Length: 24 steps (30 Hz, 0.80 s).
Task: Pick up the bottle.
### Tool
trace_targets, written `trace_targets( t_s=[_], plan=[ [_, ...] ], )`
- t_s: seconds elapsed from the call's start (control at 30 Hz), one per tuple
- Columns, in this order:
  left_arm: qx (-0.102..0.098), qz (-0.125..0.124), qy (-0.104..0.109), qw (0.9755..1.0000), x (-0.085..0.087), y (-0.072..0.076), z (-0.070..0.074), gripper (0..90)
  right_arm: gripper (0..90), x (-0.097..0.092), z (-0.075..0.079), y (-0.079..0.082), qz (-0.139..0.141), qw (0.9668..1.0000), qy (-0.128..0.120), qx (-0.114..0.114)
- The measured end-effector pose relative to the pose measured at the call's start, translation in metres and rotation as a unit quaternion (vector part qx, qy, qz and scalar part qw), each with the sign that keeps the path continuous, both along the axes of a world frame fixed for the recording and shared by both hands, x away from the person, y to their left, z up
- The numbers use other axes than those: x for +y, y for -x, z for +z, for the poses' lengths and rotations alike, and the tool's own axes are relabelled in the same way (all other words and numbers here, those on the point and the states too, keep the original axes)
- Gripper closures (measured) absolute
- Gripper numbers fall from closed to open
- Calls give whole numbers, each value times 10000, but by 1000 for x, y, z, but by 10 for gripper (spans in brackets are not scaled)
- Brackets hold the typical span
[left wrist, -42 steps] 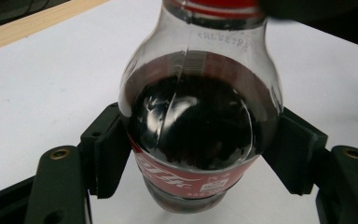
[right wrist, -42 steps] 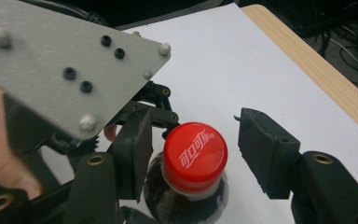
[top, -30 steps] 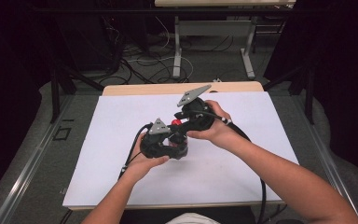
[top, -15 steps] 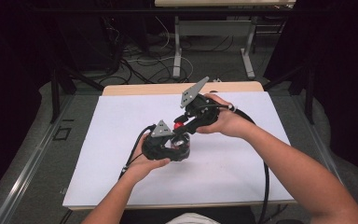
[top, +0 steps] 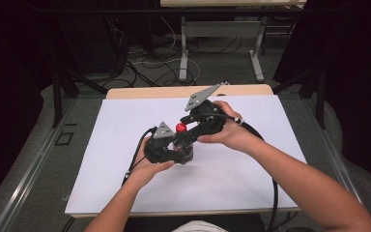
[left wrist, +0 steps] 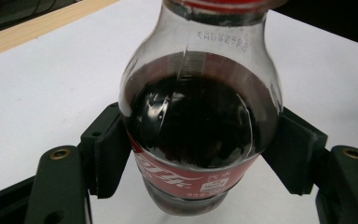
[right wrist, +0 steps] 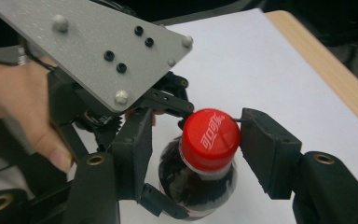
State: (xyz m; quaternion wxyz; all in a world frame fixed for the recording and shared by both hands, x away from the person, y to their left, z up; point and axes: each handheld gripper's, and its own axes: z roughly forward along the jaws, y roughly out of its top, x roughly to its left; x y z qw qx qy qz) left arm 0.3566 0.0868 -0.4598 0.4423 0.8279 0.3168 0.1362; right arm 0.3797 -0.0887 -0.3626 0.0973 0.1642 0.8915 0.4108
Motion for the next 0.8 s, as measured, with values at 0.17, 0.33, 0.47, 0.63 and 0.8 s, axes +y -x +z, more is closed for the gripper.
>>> trace_targets(
  t_s=[0.17,0.33,0.47,0.63,0.8],
  plan=[
    [11,7,-3,10000,0,1,1,305,518,4,-4,6,-322,9993,63,-199],
    [-8,-63,-71,10000,-1,1,2,305,517,7,-6,5,-351,9993,1,-144],
    [7,-44,-17,10000,-3,2,1,305,554,10,-6,0,-274,9996,22,-72],
    [18,-116,-70,9999,-2,2,1,305,608,10,-2,-11,156,9997,209,37],
    [72,-231,-133,9996,-6,3,-1,305,610,8,2,-24,1201,9906,652,22]
  ],
)
